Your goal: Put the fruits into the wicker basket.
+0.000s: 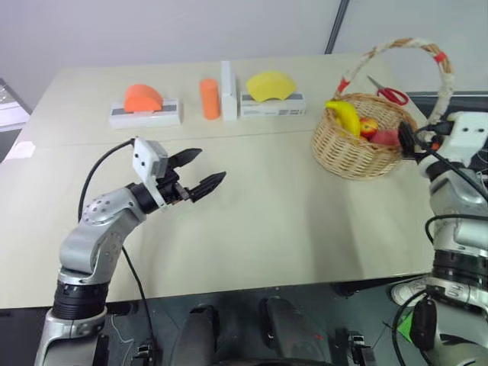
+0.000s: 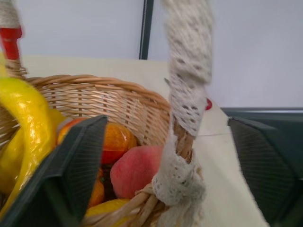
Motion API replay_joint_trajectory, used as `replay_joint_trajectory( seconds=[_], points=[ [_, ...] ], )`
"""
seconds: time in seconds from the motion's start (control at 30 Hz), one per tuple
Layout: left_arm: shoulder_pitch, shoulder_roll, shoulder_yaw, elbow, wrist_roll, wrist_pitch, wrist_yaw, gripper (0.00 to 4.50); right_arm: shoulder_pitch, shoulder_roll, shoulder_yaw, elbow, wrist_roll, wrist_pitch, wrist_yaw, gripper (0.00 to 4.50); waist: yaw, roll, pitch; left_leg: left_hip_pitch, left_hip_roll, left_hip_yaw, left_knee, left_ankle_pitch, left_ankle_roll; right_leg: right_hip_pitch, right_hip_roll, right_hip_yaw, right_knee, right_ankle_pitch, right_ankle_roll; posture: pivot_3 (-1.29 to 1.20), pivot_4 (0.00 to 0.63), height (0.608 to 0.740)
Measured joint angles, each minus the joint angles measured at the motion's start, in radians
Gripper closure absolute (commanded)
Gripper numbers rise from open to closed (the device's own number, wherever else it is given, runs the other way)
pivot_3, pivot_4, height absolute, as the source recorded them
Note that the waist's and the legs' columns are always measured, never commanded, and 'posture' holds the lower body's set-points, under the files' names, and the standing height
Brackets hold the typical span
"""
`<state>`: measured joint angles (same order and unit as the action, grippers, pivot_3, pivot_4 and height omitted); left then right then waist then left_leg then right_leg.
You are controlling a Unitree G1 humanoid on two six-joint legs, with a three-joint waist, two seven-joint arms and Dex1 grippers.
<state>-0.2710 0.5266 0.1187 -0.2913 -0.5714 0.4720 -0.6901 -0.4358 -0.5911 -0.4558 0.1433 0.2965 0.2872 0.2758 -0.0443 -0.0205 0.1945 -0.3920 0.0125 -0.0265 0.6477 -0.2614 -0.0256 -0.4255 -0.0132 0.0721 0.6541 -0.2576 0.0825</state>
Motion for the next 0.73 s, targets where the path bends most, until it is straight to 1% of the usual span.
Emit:
replay_joint_trajectory(
  seconds=[0.1,0.17,0.23,0.3,0.37,0.43,0.57,0.63,0.73],
  points=[
    [0.050,0.032,0.049,0.029,0.017,0.000,0.016,0.00,0.081,-0.038,-0.020,-0.057,0.053,-0.009,0.117,0.38,0.001,0.000,0.000,0.000,0.000,0.000,0.000,0.000,0.000,0.000,0.000,0.000,0.000,0.000,0.000,0.00,0.150,0.740],
    [0.081,0.043,0.076,0.045,0.031,-0.010,0.018,0.00,0.145,-0.047,-0.009,-0.111,0.093,-0.009,0.215,0.38,-0.001,0.000,0.000,0.000,0.001,0.000,0.000,0.000,0.000,0.000,0.000,0.000,0.000,0.000,0.000,0.00,0.150,0.740],
    [0.103,0.046,0.088,0.056,0.042,-0.020,0.021,0.00,0.179,-0.049,0.019,-0.145,0.112,-0.008,0.278,0.38,-0.002,0.000,0.000,0.001,0.001,0.000,0.000,0.000,0.000,0.000,0.000,0.000,0.000,0.000,0.000,0.00,0.150,0.740],
    [0.148,0.052,0.104,0.065,0.063,-0.038,0.025,0.00,0.226,-0.052,0.088,-0.221,0.136,0.004,0.365,0.38,-0.003,0.000,0.000,0.001,0.002,0.000,0.000,0.000,0.000,0.000,0.001,0.000,0.000,0.000,0.000,0.00,0.150,0.740],
    [0.178,0.046,0.113,0.084,0.074,-0.053,0.038,0.00,0.242,-0.047,0.169,-0.283,0.160,0.034,0.426,0.38,-0.002,0.000,0.000,0.001,0.003,0.000,0.000,0.000,0.000,0.000,0.002,0.000,0.000,0.000,0.000,0.00,0.150,0.740],
    [0.190,0.029,0.123,0.096,0.079,-0.064,0.049,0.00,0.242,-0.037,0.238,-0.317,0.164,0.045,0.458,0.38,0.001,0.000,0.000,0.001,0.003,0.000,0.001,0.000,0.000,0.000,0.001,0.000,0.000,0.000,0.000,0.00,0.150,0.740],
    [0.209,0.008,0.144,0.106,0.081,-0.094,0.067,0.00,0.205,0.017,0.371,-0.295,0.105,0.023,0.476,0.38,0.003,-0.001,-0.001,0.001,0.002,0.000,0.001,0.000,0.000,0.001,0.000,0.000,0.000,0.000,0.000,0.00,0.150,0.740],
    [0.220,-0.005,0.144,0.106,0.081,-0.098,0.076,0.00,0.187,0.043,0.403,-0.263,0.093,0.009,0.478,0.38,0.003,-0.001,-0.001,0.000,0.002,0.000,0.001,0.000,0.000,0.000,-0.001,0.000,0.000,0.000,0.000,0.00,0.150,0.740],
    [0.227,-0.009,0.145,0.111,0.081,-0.104,0.083,0.00,0.169,0.051,0.407,-0.216,0.078,-0.012,0.482,0.38,0.005,-0.001,-0.001,0.000,0.002,0.000,0.001,0.000,0.000,0.000,-0.001,0.000,0.000,0.000,0.000,0.00,0.150,0.740]
  ],
)
